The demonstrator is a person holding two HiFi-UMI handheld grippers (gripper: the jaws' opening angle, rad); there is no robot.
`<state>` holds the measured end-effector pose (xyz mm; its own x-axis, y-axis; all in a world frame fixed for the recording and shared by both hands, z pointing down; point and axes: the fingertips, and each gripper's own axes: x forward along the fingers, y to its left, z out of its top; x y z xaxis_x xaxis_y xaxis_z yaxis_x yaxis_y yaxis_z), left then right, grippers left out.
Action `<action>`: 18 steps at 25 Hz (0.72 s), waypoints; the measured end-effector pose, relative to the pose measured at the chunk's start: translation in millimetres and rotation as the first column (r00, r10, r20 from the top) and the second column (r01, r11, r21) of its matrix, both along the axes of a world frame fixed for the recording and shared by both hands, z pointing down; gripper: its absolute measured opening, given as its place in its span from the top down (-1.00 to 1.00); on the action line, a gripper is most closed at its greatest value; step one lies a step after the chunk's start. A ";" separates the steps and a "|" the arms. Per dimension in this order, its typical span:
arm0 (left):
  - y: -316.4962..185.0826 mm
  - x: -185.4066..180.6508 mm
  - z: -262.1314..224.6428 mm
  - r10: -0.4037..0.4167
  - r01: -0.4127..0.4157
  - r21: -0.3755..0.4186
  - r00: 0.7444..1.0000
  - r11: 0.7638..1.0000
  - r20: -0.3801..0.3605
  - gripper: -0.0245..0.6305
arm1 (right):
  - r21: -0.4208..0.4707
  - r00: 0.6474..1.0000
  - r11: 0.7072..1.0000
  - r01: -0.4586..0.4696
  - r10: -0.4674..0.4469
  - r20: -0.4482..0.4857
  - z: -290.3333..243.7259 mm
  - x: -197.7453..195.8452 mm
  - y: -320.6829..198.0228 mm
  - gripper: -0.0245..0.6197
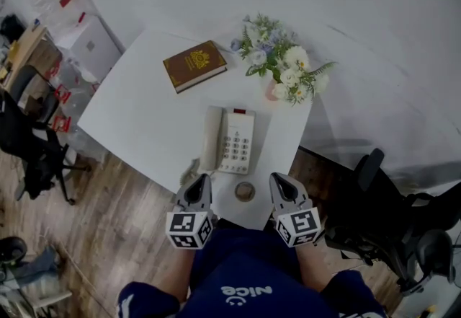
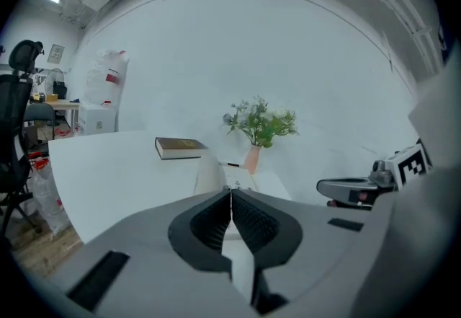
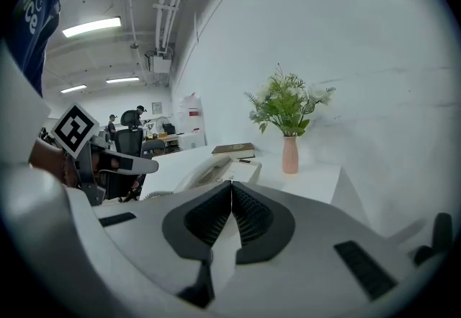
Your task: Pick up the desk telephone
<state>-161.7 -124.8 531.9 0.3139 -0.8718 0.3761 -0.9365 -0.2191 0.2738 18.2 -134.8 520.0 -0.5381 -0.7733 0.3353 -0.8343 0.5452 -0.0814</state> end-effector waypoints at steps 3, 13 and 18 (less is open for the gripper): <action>-5.0 -8.8 4.3 0.017 -0.017 -0.027 1.000 0.999 -0.015 0.86 | -0.050 0.999 0.998 -0.032 0.034 0.030 2.0 -6.8 -4.6 0.85; -34.4 -14.8 9.1 0.038 -0.046 -0.096 0.996 0.994 -0.082 0.86 | -0.171 0.996 0.984 -0.047 0.059 0.069 11.8 -18.9 -30.5 0.84; -52.9 -23.3 5.1 0.034 -0.049 -0.113 0.990 0.992 -0.137 0.72 | -0.254 0.992 0.967 -0.029 0.058 0.110 18.8 -19.1 -45.7 0.62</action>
